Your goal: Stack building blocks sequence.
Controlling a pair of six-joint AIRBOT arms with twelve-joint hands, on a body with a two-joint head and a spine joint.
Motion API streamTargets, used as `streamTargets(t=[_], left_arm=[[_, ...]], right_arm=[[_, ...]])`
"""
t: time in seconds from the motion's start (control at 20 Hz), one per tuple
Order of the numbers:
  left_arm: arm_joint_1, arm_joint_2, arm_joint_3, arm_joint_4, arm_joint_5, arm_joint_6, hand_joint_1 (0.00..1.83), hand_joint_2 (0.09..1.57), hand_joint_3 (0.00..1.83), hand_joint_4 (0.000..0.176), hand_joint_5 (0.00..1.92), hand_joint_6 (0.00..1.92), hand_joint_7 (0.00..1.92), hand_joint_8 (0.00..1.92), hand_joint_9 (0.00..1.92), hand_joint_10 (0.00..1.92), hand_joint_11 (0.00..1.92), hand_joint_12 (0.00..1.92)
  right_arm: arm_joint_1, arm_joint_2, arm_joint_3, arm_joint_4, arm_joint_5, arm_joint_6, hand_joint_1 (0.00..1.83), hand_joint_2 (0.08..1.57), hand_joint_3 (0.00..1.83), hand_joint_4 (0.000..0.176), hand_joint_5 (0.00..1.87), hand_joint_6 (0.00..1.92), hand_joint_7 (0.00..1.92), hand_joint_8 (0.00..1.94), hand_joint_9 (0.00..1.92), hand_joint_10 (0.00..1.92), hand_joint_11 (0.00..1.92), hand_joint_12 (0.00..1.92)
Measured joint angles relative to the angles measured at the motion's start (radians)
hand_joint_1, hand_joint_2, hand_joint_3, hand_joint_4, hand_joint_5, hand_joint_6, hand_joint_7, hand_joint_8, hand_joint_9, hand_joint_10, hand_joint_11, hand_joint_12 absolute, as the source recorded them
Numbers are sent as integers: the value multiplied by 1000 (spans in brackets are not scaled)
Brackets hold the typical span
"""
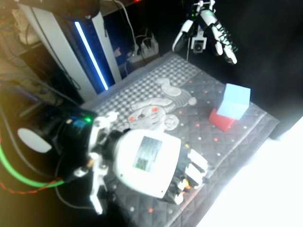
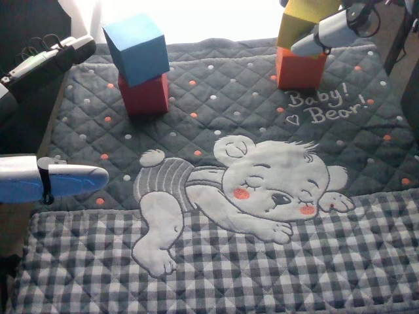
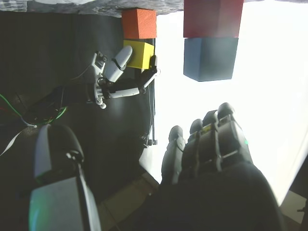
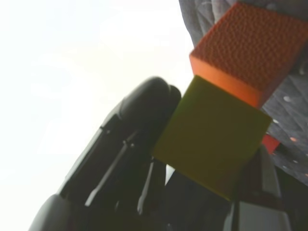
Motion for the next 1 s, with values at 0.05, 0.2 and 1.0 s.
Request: streamTargets(t=[0.05,0.2,1.0], left_arm=[[0,0,0,0,0,0,832,832,0,60,125,2,0,0,0,0,0,43],[0,0,0,0,0,-1,828,841,3,68,120,0,0,0,0,0,6,50],[0,-6,0,0,-9,-8,849,820,0,62,129,0,0,0,0,0,0,211]], right_arm=[[0,4,0,0,0,-1,1275,1074,0,0,973,853,1192,790,1680,17,1200,898],[0,6,0,1,0,-11,1260,1082,1,0,968,888,1157,816,1696,20,1364,857],[-12,-13,30,21,-15,-12,1231,1105,0,4,943,1035,1089,823,1622,6,1309,934]])
